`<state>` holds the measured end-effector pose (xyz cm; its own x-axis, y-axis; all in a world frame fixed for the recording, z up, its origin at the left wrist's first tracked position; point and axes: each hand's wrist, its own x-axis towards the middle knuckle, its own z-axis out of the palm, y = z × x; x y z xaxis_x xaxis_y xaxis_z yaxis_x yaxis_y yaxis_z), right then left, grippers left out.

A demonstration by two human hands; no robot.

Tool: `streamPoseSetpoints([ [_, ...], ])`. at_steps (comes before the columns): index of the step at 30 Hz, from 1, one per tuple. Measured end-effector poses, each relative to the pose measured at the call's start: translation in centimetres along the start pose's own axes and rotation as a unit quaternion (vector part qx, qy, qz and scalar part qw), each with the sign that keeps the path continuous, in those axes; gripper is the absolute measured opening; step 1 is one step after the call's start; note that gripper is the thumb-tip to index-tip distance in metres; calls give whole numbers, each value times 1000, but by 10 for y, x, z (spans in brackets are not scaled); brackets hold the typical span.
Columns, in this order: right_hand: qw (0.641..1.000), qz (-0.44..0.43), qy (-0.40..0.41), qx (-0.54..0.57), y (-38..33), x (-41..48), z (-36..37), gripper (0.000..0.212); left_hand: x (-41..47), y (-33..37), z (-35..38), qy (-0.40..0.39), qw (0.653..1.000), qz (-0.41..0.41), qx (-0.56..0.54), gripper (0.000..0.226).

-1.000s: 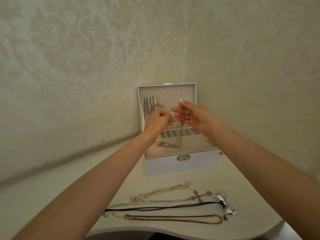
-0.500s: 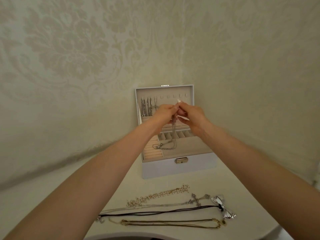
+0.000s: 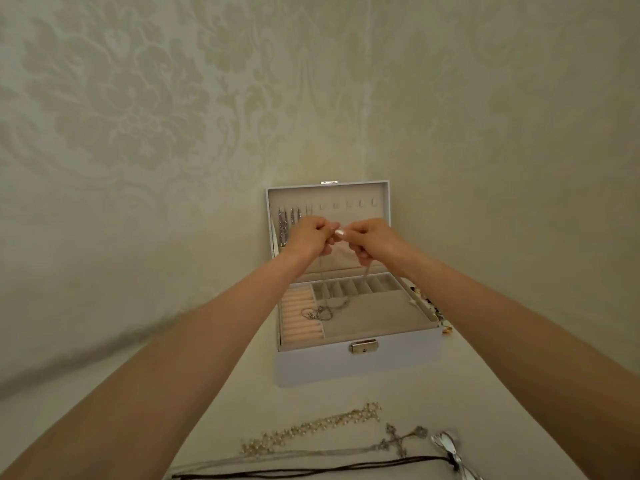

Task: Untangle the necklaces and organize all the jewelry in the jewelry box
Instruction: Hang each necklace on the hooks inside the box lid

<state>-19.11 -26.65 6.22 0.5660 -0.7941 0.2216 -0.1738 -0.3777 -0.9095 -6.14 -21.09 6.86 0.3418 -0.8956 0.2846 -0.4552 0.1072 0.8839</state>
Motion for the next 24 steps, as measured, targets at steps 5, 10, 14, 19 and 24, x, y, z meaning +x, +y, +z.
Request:
streamPoseSetpoints([
  [5, 992, -28, 63, -105, 5, 24, -4, 14, 15, -20, -5, 32, 999, 19, 4, 15],
  [10, 967, -103, 77, -219, 6, 55, -5, 13, 28, -30, -2, 76, 997, 32, -15, 8],
  [14, 935, -142, 119, -302, 4, 76, -4, 15, 47, -33, -3, 153, 985, 57, 57, 19],
  [19, 918, -143, 222, -295, 1, 88, 7, 20, 60, -23, -2, 265, 951, 59, 150, 19],
  [24, 930, -82, 274, -232, -1, 97, 13, 26, 69, -21, 4, 302, 937, 46, 168, 18],
])
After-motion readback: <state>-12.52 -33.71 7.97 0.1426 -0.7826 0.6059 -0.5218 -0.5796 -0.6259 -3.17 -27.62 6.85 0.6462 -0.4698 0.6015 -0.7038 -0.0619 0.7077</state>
